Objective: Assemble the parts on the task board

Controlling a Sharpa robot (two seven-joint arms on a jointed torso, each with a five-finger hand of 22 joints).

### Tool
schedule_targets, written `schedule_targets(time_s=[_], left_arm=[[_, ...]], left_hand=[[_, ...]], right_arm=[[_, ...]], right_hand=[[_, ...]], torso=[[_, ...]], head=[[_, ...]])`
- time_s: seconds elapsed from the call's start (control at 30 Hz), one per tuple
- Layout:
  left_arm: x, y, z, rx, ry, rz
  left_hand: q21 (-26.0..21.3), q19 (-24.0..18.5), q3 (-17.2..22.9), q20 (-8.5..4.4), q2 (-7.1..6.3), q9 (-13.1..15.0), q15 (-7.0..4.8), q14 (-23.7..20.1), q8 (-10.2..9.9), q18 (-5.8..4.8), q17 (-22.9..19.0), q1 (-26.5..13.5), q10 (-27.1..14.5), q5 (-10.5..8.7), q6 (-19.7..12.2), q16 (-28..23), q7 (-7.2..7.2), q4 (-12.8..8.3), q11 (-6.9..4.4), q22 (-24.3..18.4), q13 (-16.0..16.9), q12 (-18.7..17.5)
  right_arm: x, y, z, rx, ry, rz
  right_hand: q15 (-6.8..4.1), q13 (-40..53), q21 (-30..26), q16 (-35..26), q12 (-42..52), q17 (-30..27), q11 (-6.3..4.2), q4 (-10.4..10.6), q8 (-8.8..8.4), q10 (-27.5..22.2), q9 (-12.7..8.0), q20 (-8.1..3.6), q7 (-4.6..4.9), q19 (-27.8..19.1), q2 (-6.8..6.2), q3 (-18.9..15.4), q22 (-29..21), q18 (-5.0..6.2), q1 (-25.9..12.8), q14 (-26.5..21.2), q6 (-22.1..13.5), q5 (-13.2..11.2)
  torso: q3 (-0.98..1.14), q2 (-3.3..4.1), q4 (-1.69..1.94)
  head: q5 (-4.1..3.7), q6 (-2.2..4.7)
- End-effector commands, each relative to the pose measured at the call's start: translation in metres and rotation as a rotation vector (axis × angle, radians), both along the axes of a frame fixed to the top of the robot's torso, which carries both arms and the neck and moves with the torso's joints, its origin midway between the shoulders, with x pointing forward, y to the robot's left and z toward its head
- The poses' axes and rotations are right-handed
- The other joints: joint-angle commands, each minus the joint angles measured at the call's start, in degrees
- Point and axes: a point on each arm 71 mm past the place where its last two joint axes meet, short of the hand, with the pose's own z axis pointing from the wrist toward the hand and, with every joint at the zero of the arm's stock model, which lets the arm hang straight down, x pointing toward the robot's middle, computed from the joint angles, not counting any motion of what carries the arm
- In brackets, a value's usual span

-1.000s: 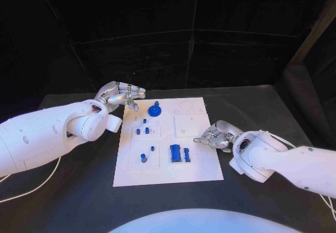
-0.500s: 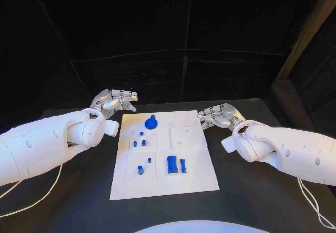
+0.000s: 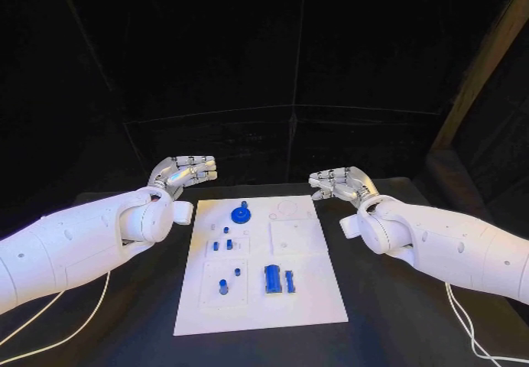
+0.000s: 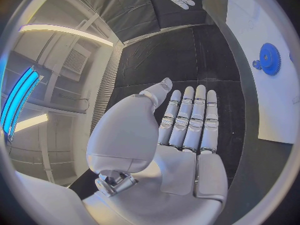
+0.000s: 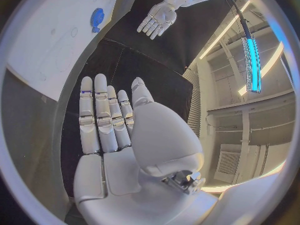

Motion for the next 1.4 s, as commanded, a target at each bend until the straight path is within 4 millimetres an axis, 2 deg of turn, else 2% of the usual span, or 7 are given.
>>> schedule_targets(time_s=[0.03, 0.43, 0.47, 0.53, 0.7, 0.73, 1.4], left_arm=[[-0.001, -0.001, 0.0, 0.002, -0.001, -0.001], [-0.04, -0.038, -0.007, 0.022, -0.032, 0.061], [-0.045, -0.042, -0.008, 0.024, -0.036, 0.069], [-0.054, -0.049, -0.008, 0.029, -0.044, 0.082], [-0.069, -0.06, -0.006, 0.037, -0.058, 0.103], [-0.072, -0.063, -0.006, 0.038, -0.062, 0.108], [-0.078, -0.067, -0.005, 0.041, -0.067, 0.116]], left_hand=[[-3.4, -12.8, -6.2, -4.7, 2.98, -3.4, -2.47, -15.5, -4.2, -3.07, -2.7, -22.4, -18.1, -2.64, -16.8, -4.7, -2.68, 0.7, -2.91, -6.9, -3.3, -4.1], [-3.4, -24.6, -11.9, -9.0, 2.98, -3.4, -8.05, -29.6, -4.2, -5.29, -8.7, -42.9, -34.7, -2.64, -32.2, -8.9, -8.69, 0.7, -9.45, -13.2, -3.3, -4.1], [-3.4, -25.1, -12.1, -9.19, 2.98, -3.4, -8.05, -30.2, -4.2, -5.29, -8.7, -43.8, -35.4, -2.64, -32.9, -9.0, -8.69, 0.7, -9.45, -13.4, -3.3, -4.1], [-3.4, -26.4, -12.8, -9.67, 2.98, -3.4, -8.05, -31.8, -4.2, -5.65, -8.7, -46.2, -37.3, -2.64, -34.7, -9.5, -8.69, 0.7, -9.45, -14.2, -3.3, -4.1], [-3.4, -28.9, -14.0, -10.57, 2.98, -3.4, -8.05, -34.8, -4.2, -5.91, -8.7, -50.4, -40.8, -2.64, -37.9, -10.4, -8.69, 0.7, -9.45, -15.5, -3.3, -4.1], [-3.4, -29.7, -14.4, -10.89, 2.98, -3.4, -8.05, -35.8, -4.2, -10.23, -8.7, -51.9, -42.0, -2.64, -39.0, -10.7, -8.69, 0.7, -9.45, -15.9, -3.3, -4.1], [-3.4, -36.4, -20.2, -15.27, 2.98, -3.4, -8.05, -43.9, -4.2, -10.23, -8.7, -63.7, -51.5, -2.64, -47.8, -15.0, -8.69, 0.7, -9.45, -22.3, -3.3, -4.1]], right_arm=[[-0.002, 0.0, 0.001, 0.0, 0.0, -0.006], [-0.038, 0.026, 0.017, 0.169, -0.017, -0.118], [-0.042, 0.028, 0.018, 0.183, -0.016, -0.13], [-0.048, 0.032, 0.021, 0.205, -0.013, -0.149], [-0.058, 0.037, 0.025, 0.234, -0.005, -0.177], [-0.06, 0.038, 0.026, 0.238, -0.003, -0.182], [-0.061, 0.038, 0.026, 0.241, -0.002, -0.184]], right_hand=[[-3.89, -4.9, -2.8, -3.2, -4.0, -5.9, -2.35, -5.6, -3.55, -19.7, -2.2, -3.39, -3.18, -20.0, -5.38, 3.2, -3.5, -2.94, -26.3, -22.4, -17.4, -2.8], [-3.89, -4.9, -8.8, -5.9, -4.0, -10.9, -7.36, -5.6, -3.55, -36.3, -6.8, -6.27, -5.89, -36.8, -5.38, 5.9, -3.5, -4.57, -48.4, -41.4, -32.1, -8.6], [-3.89, -4.9, -8.8, -9.9, -4.0, -11.2, -7.36, -5.6, -3.55, -37.4, -6.8, -6.48, -10.05, -38.0, -5.38, 10.0, -3.5, -5.17, -50.0, -42.7, -33.1, -8.6], [-3.89, -4.9, -8.8, -9.9, -4.0, -11.8, -7.36, -5.6, -3.55, -39.4, -6.8, -10.73, -10.05, -39.9, -5.38, 10.0, -3.5, -5.17, -52.5, -44.9, -34.8, -8.6], [-3.89, -4.9, -8.8, -9.9, -4.0, -12.9, -7.36, -5.6, -3.55, -42.9, -6.8, -10.73, -10.05, -43.5, -5.38, 10.0, -3.5, -5.79, -57.2, -48.9, -37.9, -8.6], [-3.89, -4.9, -8.8, -9.9, -4.0, -13.3, -7.36, -5.6, -3.55, -44.2, -6.8, -10.73, -10.05, -44.8, -5.38, 10.0, -3.5, -5.79, -59.0, -50.4, -39.1, -8.6], [-3.89, -4.9, -8.8, -9.9, -4.0, -18.6, -7.36, -5.6, -3.55, -53.9, -6.8, -10.73, -10.05, -54.7, -5.38, 10.0, -3.5, -9.81, -71.9, -61.5, -47.7, -8.6]], torso=[[0.03, -0.11, 0.1], [1.29, -2.36, 2.85], [1.3, -2.38, 2.88], [1.3, -2.38, 2.88], [1.3, -2.38, 2.88], [1.3, -2.38, 2.88], [1.3, -2.38, 2.88]], head=[[-0.04, 0.0], [1.33, 3.85], [1.34, 3.89], [1.34, 3.89], [1.34, 3.89], [1.34, 3.89], [1.34, 3.89]])
